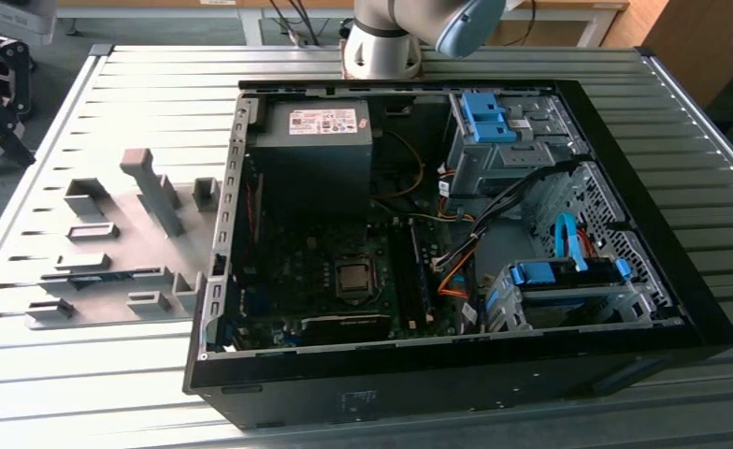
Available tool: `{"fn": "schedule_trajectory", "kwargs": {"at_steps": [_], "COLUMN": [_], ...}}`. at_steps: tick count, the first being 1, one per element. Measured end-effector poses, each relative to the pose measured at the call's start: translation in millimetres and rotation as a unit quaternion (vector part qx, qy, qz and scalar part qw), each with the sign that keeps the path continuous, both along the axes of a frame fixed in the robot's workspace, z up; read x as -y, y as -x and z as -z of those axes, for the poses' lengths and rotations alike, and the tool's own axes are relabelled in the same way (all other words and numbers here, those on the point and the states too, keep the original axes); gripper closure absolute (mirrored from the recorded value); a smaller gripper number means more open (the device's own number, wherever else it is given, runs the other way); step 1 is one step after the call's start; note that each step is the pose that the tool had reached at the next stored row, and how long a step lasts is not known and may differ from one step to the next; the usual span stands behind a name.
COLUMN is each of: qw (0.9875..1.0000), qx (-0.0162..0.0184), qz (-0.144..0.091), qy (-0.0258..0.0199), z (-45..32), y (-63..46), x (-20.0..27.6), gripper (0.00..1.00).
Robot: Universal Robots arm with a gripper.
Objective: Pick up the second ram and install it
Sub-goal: 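Pick up the second ram and move it above second insertion slot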
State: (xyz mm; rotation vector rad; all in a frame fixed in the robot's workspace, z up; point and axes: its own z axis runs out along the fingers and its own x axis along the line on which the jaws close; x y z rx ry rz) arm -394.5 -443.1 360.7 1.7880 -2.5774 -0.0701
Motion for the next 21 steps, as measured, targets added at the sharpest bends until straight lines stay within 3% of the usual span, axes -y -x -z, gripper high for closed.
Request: {"fn": "schedule_trajectory", "kwargs": {"at_steps": [7,11,12,13,14,15,19,21], "qw": [0.9997,0.9982,0.9976,0.9971,0.9969,0.9968,0.9962,0.9952], "qx": [0.0002,0.0003,0.0004,0.0005,0.0004,0.0004,0.0007,0.0009], "qz": [-0.024,-0.060,-0.069,-0.076,-0.079,-0.079,-0.087,-0.098], "qy": [0.0000,0.0000,0.0000,0.0000,0.0001,0.0001,0.0000,0.0001], "z": [5.3,10.1,11.3,12.1,12.6,13.1,15.3,16.9], "y": [0.0,0.0,0.0,0.0,0.1,0.2,0.4,0.5], "x": [5.4,5.4,5.4,5.5,6.1,7.3,10.1,10.3], "gripper": [0.90,0.90,0.84,0.84,0.84,0.76,0.76,0.76]}}
